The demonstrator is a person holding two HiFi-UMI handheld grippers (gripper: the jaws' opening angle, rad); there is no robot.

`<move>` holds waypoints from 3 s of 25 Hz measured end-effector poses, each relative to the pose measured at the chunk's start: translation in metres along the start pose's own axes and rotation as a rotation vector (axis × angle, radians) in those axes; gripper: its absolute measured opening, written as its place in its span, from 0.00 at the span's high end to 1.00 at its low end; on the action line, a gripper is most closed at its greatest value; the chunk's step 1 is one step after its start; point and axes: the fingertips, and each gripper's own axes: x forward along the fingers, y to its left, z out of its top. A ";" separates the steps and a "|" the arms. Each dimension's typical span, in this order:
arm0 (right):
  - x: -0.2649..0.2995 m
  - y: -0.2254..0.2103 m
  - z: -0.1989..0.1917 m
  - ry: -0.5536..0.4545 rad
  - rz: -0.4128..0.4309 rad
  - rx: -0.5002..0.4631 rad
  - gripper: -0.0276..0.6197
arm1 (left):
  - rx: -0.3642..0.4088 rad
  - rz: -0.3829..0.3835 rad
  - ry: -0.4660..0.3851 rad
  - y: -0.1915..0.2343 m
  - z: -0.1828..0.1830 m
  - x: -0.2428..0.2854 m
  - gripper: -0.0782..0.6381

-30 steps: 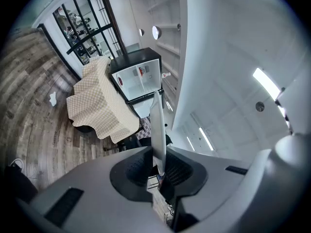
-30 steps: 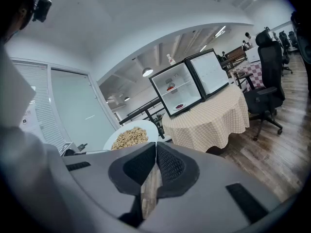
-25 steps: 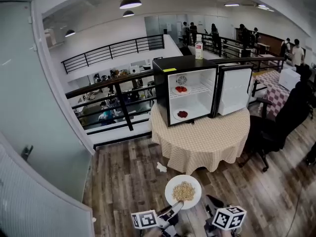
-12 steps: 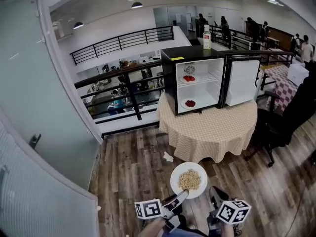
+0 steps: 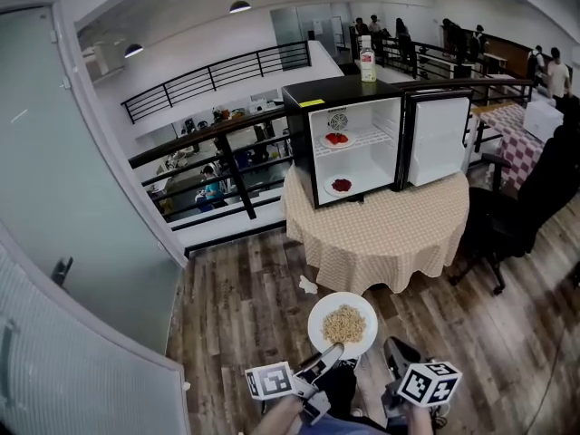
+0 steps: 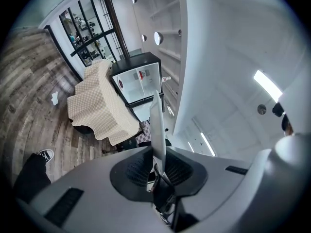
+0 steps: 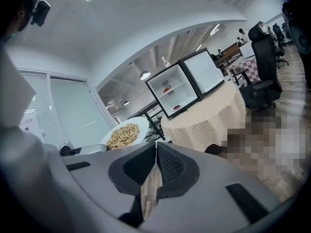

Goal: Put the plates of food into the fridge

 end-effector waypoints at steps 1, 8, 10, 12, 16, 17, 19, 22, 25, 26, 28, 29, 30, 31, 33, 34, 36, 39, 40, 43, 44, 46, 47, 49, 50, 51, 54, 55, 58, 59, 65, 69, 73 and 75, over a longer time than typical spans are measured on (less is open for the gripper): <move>0.001 -0.004 0.002 -0.003 -0.003 0.003 0.92 | 0.001 -0.002 0.007 0.001 0.000 0.005 0.81; 0.019 -0.034 0.026 -0.014 -0.041 0.021 0.92 | -0.014 -0.022 0.049 0.012 0.016 0.052 0.81; 0.031 -0.044 0.036 -0.015 -0.046 0.023 0.92 | -0.018 -0.029 0.060 0.017 0.026 0.068 0.81; 0.047 -0.054 0.049 -0.014 -0.048 0.030 0.92 | -0.020 -0.036 0.069 0.021 0.038 0.086 0.81; 0.081 -0.070 0.070 0.000 -0.040 0.038 0.92 | -0.026 -0.030 0.077 0.030 0.068 0.116 0.81; 0.090 -0.071 0.078 0.000 -0.034 0.038 0.92 | -0.028 -0.028 0.076 0.033 0.077 0.123 0.81; 0.106 -0.073 0.093 0.000 -0.033 0.042 0.92 | -0.031 -0.023 0.075 0.040 0.094 0.137 0.81; 0.131 -0.088 0.105 0.012 -0.043 0.049 0.92 | -0.032 -0.019 0.085 0.050 0.118 0.158 0.81; 0.153 -0.098 0.124 0.007 -0.067 0.054 0.92 | -0.031 -0.023 0.098 0.058 0.141 0.179 0.81; 0.161 -0.098 0.132 0.000 -0.069 0.057 0.92 | -0.032 -0.024 0.101 0.062 0.149 0.186 0.81; 0.178 -0.097 0.144 -0.004 -0.060 0.076 0.92 | -0.037 -0.026 0.106 0.070 0.164 0.199 0.81; 0.186 -0.098 0.148 -0.003 -0.058 0.082 0.92 | -0.039 -0.028 0.109 0.073 0.172 0.205 0.81; 0.194 -0.102 0.151 0.000 -0.059 0.081 0.92 | -0.039 -0.031 0.112 0.075 0.179 0.211 0.81; 0.202 -0.107 0.153 0.002 -0.063 0.075 0.92 | -0.040 -0.035 0.116 0.077 0.185 0.217 0.81; 0.216 -0.112 0.160 0.002 -0.070 0.065 0.92 | -0.045 -0.043 0.126 0.082 0.196 0.229 0.81; 0.223 -0.114 0.164 0.004 -0.074 0.063 0.92 | -0.047 -0.046 0.132 0.085 0.201 0.234 0.81; 0.236 -0.118 0.169 0.011 -0.080 0.058 0.92 | -0.047 -0.052 0.144 0.092 0.211 0.244 0.81; 0.249 -0.125 0.181 0.008 -0.107 0.064 0.92 | -0.051 -0.058 0.152 0.099 0.226 0.256 0.81; 0.250 -0.128 0.185 0.008 -0.122 0.068 0.92 | -0.054 -0.058 0.153 0.101 0.229 0.259 0.81; 0.256 -0.134 0.197 -0.002 -0.143 0.078 0.92 | -0.065 -0.054 0.153 0.109 0.237 0.266 0.81; 0.260 -0.136 0.199 -0.004 -0.143 0.081 0.92 | -0.069 -0.051 0.155 0.112 0.240 0.268 0.81; 0.268 -0.138 0.201 0.000 -0.138 0.091 0.92 | -0.075 -0.043 0.159 0.120 0.243 0.273 0.81; 0.272 -0.140 0.202 0.004 -0.135 0.092 0.92 | -0.079 -0.039 0.161 0.123 0.244 0.276 0.81; 0.282 -0.143 0.204 0.019 -0.131 0.089 0.92 | -0.085 -0.031 0.161 0.129 0.248 0.283 0.81; 0.287 -0.145 0.205 0.027 -0.128 0.086 0.92 | -0.087 -0.028 0.159 0.131 0.251 0.287 0.81; 0.292 -0.146 0.207 0.036 -0.124 0.084 0.92 | -0.089 -0.025 0.157 0.132 0.253 0.292 0.81; 0.305 -0.153 0.216 0.054 -0.102 0.082 0.92 | -0.097 -0.012 0.147 0.136 0.260 0.305 0.81; 0.311 -0.157 0.220 0.063 -0.092 0.078 0.92 | -0.100 -0.005 0.140 0.138 0.263 0.311 0.81; 0.329 -0.169 0.237 0.094 -0.067 0.060 0.92 | -0.107 0.012 0.109 0.146 0.275 0.333 0.81; 0.334 -0.175 0.244 0.100 -0.059 0.056 0.92 | -0.110 0.017 0.096 0.147 0.279 0.341 0.81; 0.357 -0.207 0.283 0.145 -0.016 0.033 0.92 | -0.119 0.048 0.027 0.156 0.297 0.389 0.81; 0.369 -0.225 0.302 0.174 0.016 0.026 0.92 | -0.125 0.076 -0.012 0.161 0.306 0.418 0.81; 0.379 -0.244 0.314 0.208 0.043 0.019 0.92 | -0.147 0.091 -0.055 0.165 0.314 0.440 0.81; 0.384 -0.250 0.320 0.222 0.051 0.017 0.92 | -0.154 0.101 -0.077 0.170 0.319 0.449 0.81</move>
